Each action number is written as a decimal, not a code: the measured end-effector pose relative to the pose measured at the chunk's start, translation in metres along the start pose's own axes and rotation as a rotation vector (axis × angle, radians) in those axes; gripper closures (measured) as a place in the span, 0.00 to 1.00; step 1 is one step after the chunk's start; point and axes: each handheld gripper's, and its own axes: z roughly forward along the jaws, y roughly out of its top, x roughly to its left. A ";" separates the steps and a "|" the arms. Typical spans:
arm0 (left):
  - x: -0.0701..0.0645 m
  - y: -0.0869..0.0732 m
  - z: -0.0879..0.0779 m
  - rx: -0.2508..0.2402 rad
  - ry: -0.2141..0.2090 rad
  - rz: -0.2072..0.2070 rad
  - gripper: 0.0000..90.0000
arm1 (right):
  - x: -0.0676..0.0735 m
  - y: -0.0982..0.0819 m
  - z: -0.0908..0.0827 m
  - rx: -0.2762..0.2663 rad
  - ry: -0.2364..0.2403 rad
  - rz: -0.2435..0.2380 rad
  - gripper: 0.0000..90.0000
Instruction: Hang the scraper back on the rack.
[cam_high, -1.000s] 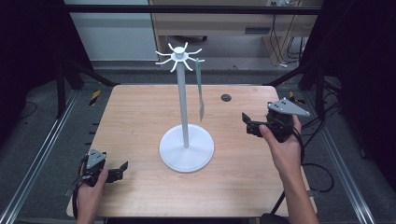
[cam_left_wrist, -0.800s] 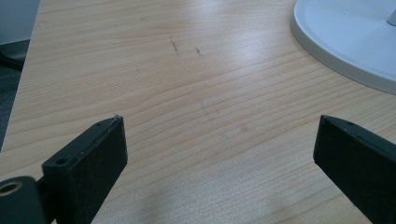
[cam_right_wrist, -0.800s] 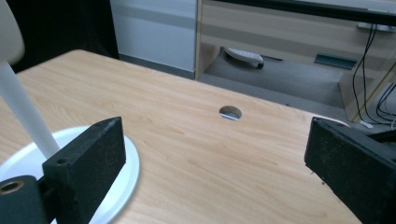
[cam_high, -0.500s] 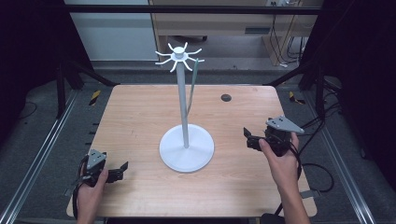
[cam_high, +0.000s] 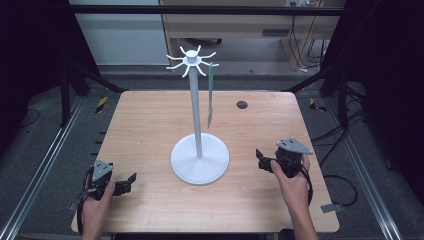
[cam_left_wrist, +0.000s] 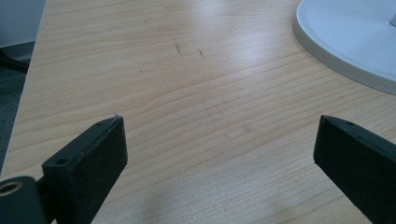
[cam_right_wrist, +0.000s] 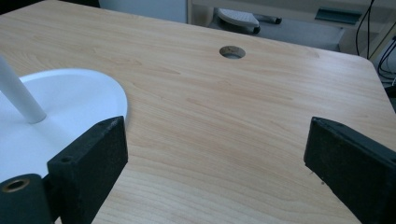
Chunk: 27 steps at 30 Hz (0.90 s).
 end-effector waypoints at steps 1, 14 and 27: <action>0.000 0.000 0.000 0.000 0.001 0.000 0.03 | 0.000 -0.001 0.001 0.001 -0.002 0.002 0.08; 0.002 -0.001 0.002 -0.018 0.022 0.013 0.03 | -0.006 -0.028 0.013 0.045 -0.042 0.061 0.08; 0.001 -0.001 0.004 -0.043 0.041 0.032 0.03 | -0.016 -0.048 0.020 0.050 -0.123 0.093 0.08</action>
